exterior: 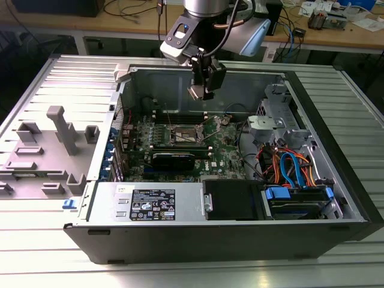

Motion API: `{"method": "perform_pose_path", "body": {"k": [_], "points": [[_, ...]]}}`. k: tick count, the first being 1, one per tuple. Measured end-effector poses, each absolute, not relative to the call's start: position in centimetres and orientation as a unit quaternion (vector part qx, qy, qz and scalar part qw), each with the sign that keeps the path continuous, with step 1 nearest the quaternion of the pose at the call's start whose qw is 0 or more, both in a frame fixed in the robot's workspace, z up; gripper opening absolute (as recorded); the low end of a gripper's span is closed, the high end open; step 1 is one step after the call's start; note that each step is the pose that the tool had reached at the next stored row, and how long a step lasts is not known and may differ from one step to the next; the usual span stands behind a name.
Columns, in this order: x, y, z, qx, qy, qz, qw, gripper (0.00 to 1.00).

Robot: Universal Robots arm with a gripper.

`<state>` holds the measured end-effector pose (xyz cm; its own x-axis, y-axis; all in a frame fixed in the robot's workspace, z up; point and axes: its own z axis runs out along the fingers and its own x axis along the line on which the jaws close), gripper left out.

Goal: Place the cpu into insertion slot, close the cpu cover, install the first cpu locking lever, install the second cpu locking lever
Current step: 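Place the cpu into insertion slot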

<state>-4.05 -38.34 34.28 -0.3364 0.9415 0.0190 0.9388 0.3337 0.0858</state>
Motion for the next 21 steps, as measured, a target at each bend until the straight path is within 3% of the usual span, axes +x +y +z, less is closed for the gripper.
{"method": "perform_pose_path", "body": {"k": [21], "points": [[-4.05, -38.35, 34.19, 0.616, 0.787, 0.040, 0.019, 0.55]]}}
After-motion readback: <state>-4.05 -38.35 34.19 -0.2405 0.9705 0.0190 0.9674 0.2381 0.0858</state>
